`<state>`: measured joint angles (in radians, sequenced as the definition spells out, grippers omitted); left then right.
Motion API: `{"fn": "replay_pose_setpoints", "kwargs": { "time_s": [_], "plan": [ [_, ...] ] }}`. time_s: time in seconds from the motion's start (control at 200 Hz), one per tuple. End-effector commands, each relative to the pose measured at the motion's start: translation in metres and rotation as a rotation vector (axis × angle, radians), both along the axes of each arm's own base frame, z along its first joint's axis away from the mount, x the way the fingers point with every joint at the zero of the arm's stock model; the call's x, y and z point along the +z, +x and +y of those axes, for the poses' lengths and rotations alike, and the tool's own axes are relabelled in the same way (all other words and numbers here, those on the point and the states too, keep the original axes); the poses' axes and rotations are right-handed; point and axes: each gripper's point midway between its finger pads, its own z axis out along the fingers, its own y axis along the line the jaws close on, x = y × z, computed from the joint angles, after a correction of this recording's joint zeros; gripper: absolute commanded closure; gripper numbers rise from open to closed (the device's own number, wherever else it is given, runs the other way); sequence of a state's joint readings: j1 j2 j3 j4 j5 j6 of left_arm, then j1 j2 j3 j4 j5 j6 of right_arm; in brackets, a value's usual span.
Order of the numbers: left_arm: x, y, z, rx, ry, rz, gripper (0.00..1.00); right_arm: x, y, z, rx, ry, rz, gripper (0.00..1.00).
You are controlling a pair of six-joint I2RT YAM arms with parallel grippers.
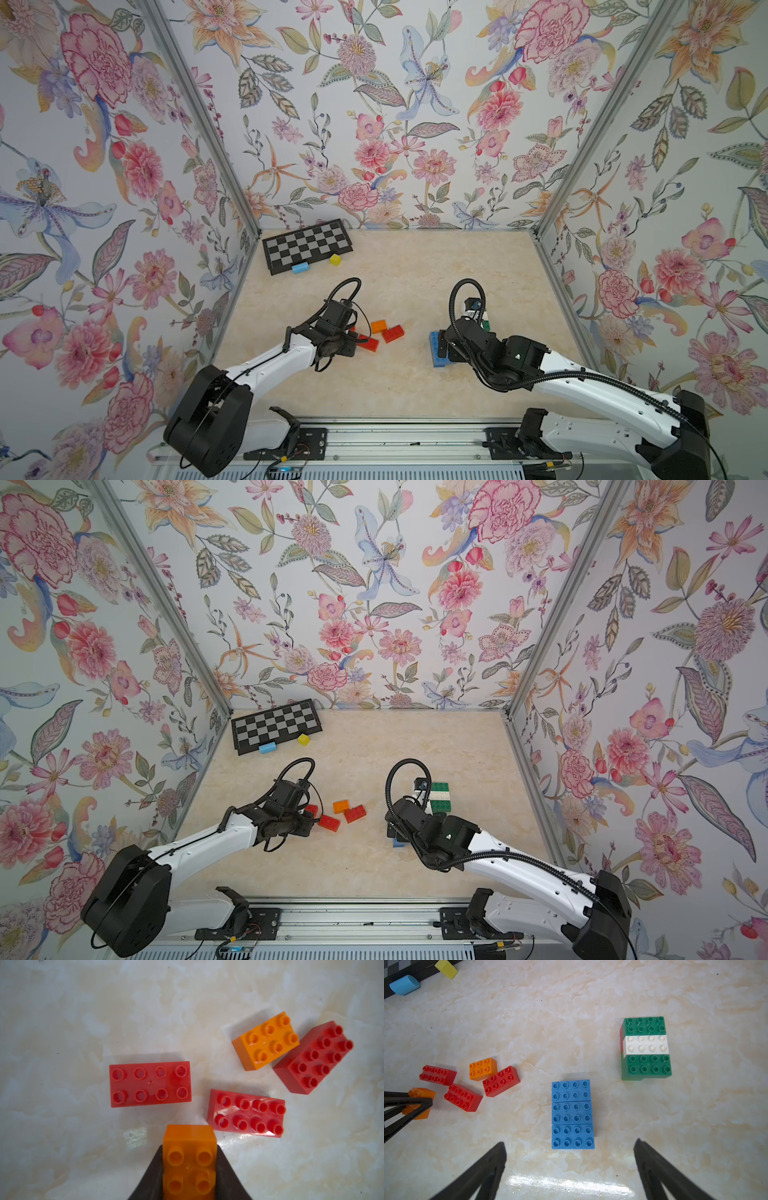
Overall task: Assemble a rectangle with lego
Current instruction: Pick up the lego brick from the center of the board, then place the lego brick at the center of the board.
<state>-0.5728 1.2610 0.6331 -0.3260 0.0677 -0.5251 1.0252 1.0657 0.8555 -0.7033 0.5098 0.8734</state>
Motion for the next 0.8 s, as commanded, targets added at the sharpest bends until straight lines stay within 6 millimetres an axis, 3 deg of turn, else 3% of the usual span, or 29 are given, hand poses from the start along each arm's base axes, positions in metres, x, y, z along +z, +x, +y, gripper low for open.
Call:
{"fn": "replay_pose_setpoints", "kwargs": {
  "time_s": [0.0, 0.155, 0.355, 0.796],
  "plan": [
    [0.010, -0.012, -0.024, 0.064, -0.116, -0.012, 0.88, 0.007, 0.004, -0.008, -0.025, -0.020, -0.026, 0.00],
    [0.012, -0.026, -0.065, 0.062, -0.228, -0.012, 0.89, 0.012, 0.004, -0.013, -0.045, -0.003, -0.048, 0.00],
    [0.004, -0.029, -0.098, 0.080, -0.262, -0.003, 0.87, 0.022, 0.003, -0.016, -0.027, 0.012, -0.073, 0.00],
    [-0.018, -0.019, -0.121, 0.119, -0.167, 0.034, 0.84, 0.025, -0.002, -0.021, 0.020, 0.007, -0.085, 0.00]
  ]
}}
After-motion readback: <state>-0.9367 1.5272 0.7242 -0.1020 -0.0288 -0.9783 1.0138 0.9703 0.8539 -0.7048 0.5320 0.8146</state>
